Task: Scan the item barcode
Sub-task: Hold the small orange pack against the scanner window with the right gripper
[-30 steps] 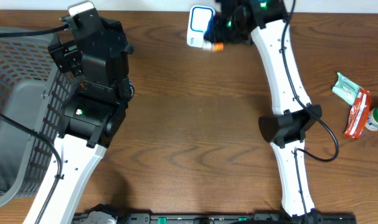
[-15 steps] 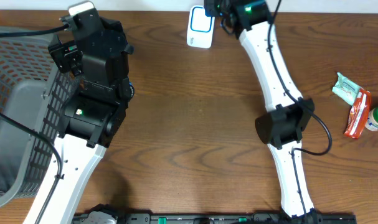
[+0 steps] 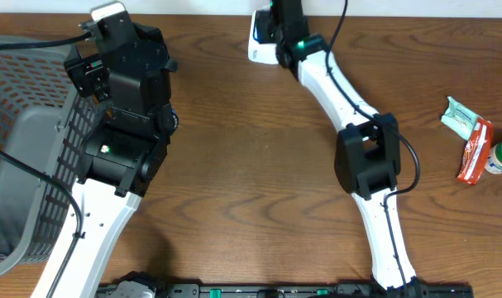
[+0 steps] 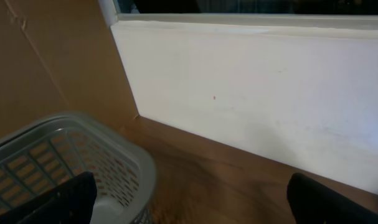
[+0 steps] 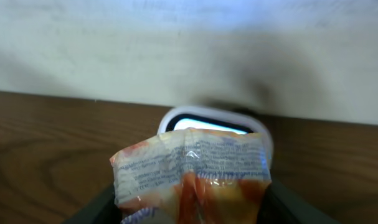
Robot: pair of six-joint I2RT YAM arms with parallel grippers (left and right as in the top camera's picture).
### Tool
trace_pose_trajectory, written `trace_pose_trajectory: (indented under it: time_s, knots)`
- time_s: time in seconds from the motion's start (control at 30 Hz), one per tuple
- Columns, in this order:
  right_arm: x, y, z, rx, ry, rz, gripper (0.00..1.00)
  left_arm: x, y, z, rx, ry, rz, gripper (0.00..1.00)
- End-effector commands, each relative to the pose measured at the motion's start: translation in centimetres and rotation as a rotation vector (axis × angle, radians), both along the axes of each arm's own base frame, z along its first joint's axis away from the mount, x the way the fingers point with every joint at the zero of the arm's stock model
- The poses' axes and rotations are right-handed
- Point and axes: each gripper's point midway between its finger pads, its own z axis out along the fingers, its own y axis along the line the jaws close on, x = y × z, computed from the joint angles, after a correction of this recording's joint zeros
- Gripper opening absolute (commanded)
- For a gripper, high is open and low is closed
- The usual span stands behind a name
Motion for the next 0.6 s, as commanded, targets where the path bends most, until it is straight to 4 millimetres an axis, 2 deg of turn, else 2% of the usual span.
trace_pose_trajectory:
  time_s: [0.0,0.33,0.57]
  knots:
    - [0.1,0.1,-1.3,-0.027,-0.032,-0.029,0.51,0.1,0.0,-0.3,-0.005,0.001,0.004,0.98]
    - [1.0,-1.3,-1.0,-0.065,-0.106,-0.101,0.47,0.1,0.0,-0.3,-0.005,0.001,0.004,0.98]
    - [1.0,-1.4,-3.3,-0.085,-0.074,-0.097,0.48,0.1,0.0,-0.3,-0.005,0.001,0.004,0.98]
